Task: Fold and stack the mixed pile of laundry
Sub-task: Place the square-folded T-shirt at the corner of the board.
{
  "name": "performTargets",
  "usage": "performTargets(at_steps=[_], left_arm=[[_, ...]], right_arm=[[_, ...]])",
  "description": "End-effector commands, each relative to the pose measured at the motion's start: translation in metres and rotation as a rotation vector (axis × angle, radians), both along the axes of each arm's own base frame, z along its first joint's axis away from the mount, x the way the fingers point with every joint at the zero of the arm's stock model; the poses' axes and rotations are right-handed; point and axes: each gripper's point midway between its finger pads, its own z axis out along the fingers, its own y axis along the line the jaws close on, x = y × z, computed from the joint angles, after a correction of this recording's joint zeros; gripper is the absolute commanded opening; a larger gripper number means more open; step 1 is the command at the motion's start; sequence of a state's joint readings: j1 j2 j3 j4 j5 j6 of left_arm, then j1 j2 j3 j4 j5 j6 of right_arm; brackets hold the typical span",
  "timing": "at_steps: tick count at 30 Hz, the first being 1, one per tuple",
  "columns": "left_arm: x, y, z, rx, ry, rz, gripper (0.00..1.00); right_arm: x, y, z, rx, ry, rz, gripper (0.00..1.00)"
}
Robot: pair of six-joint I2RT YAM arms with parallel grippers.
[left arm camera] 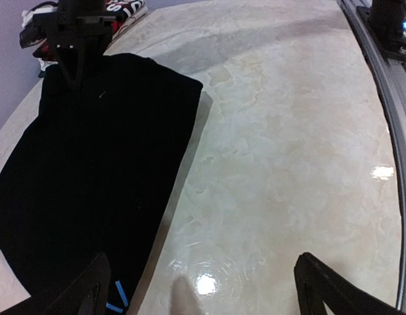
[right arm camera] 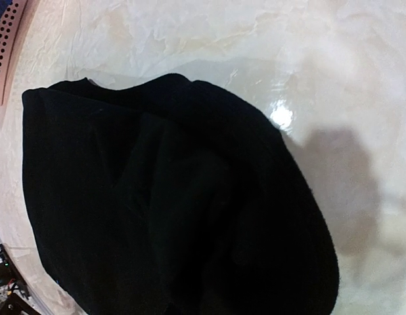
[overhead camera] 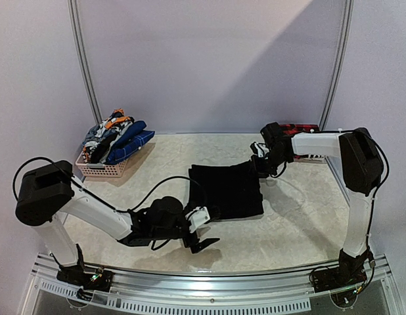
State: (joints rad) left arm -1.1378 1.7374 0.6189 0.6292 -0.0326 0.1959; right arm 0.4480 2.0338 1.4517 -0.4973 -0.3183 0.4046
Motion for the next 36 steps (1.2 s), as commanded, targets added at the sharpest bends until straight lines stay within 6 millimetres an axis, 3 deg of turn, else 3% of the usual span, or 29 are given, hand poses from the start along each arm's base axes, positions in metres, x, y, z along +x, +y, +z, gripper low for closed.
performTargets(at_steps=[1,16,29,36], left_arm=[[0.014,0.009,0.011,-0.045,-0.021,0.077,1.00],[0.022,0.033,0.008,-0.060,-0.033,0.176,1.00],[0.025,0.040,0.001,-0.045,-0.033,0.207,0.99],[0.025,0.037,-0.001,-0.044,-0.027,0.201,0.99]], right_arm=[[0.017,-0.014,0.032,-0.073,-0.103,-0.002,0.00],[0.049,-0.036,0.066,-0.211,-0.234,-0.002,0.00],[0.082,-0.057,0.105,-0.297,-0.323,-0.008,0.00],[0.102,-0.083,0.128,-0.383,-0.380,-0.072,0.00]])
